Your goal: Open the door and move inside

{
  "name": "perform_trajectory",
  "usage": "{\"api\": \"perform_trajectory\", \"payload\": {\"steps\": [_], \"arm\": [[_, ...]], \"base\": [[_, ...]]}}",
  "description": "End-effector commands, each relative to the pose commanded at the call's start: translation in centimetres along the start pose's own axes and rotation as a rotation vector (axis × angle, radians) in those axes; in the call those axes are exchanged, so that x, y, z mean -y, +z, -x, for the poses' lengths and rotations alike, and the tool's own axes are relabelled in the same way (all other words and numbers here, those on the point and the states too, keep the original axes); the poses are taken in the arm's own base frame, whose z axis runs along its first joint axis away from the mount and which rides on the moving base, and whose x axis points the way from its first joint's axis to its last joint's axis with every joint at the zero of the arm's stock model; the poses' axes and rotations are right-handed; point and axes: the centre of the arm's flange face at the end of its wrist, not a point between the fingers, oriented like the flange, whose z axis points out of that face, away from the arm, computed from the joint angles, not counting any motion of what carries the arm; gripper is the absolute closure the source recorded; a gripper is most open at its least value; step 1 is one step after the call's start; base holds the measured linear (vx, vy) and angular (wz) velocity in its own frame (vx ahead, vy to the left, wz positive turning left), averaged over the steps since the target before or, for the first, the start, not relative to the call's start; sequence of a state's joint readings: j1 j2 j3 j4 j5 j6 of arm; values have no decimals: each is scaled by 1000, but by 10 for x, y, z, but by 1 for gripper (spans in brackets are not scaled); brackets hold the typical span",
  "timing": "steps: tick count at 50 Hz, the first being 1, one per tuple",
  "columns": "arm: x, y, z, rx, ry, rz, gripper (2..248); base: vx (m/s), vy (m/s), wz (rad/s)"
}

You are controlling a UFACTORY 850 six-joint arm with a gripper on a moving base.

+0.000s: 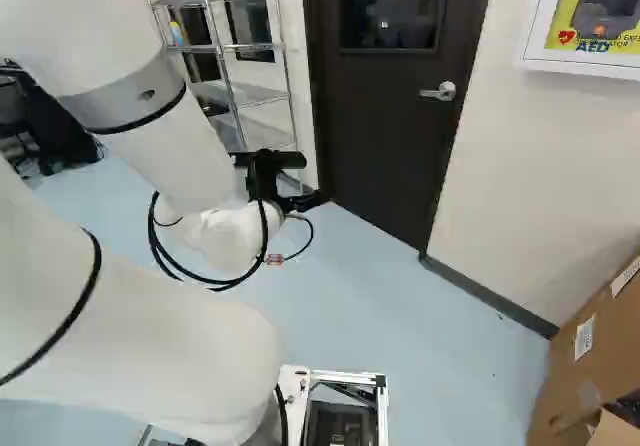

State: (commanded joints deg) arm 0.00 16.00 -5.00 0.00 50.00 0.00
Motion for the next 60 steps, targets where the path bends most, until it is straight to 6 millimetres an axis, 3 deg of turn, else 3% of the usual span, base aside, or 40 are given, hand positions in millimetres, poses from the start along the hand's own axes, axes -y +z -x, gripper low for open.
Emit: {"api": "perform_trajectory", "payload": {"steps": [43,60], "arm": [[0,0,0,0,0,0,3],[0,0,0,0,0,0,3]], "base": [[142,-3,9],[198,-17,-191]]}}
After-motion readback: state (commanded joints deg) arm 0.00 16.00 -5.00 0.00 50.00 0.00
